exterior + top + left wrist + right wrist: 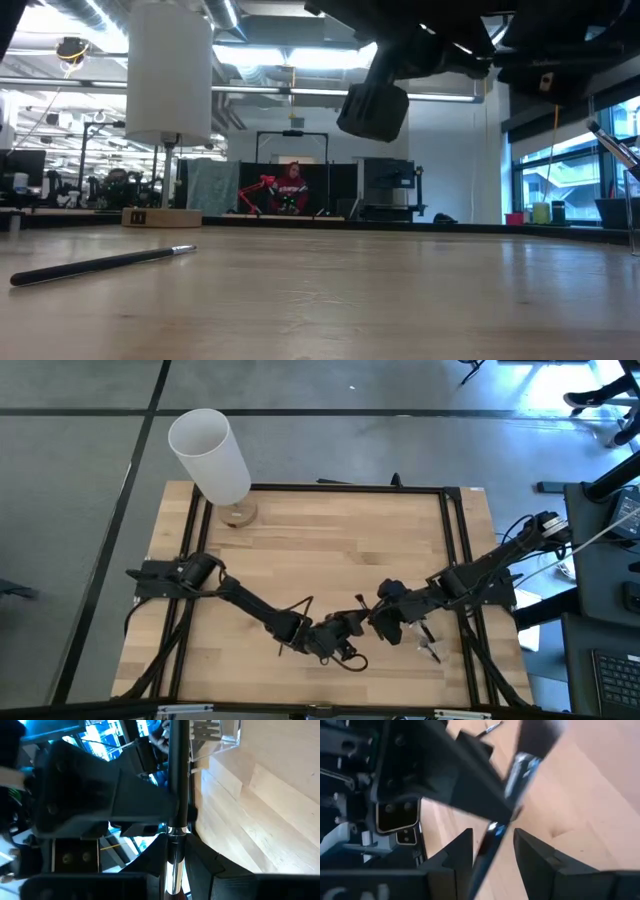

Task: Put items in baskets/containers
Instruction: Put the contour brush into the transparent organizer

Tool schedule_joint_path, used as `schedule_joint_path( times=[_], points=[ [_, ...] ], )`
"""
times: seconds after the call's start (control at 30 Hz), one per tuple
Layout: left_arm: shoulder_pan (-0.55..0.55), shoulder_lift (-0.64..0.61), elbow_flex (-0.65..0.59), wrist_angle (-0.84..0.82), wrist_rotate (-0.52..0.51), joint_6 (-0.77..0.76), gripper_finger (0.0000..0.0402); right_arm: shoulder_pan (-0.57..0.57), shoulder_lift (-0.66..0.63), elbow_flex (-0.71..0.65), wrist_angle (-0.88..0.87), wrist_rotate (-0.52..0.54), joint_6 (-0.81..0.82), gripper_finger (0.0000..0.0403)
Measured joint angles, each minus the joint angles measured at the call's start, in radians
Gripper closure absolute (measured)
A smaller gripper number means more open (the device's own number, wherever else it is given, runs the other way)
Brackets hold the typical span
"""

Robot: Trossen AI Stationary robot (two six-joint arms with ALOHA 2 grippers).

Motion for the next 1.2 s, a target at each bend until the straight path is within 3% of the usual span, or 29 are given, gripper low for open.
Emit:
schedule_joint_path(
  times=[0.27, 0.43, 0.73, 0.9, 1.03, 1.2],
  points=[
    [0.01, 0.0, -0.001, -0.008, -0.003, -0.002, 0.0354, -0.004, 0.027, -0.002, -0.022, -0.023, -0.009, 0.0349],
    [0.012, -0.001, -0.001, 0.002, -0.004, -0.128, 0.0332, 0.027, 0.013, -0.002, -0.042, 0.083, -0.051, 0.0352],
    [0.014, -0.034, 0.0, -0.019, -0.093, -0.649, 0.0224, 0.134, 0.001, -0.002, -0.076, 0.361, -0.105, 0.0352],
    [0.014, -0.149, -0.06, -0.132, -0.153, -0.875, 0.0173, 0.23, -0.072, -0.002, -0.151, 0.514, -0.109, 0.0352],
    [0.01, -0.311, -0.177, -0.264, -0.125, -1.151, 0.016, 0.351, -0.155, 0.0, -0.19, 0.668, -0.138, 0.0352],
    [0.003, -0.545, -0.437, -0.322, -0.027, -1.475, 0.0164, 0.519, -0.204, 0.0, -0.195, 0.814, -0.188, 0.0352]
  ],
)
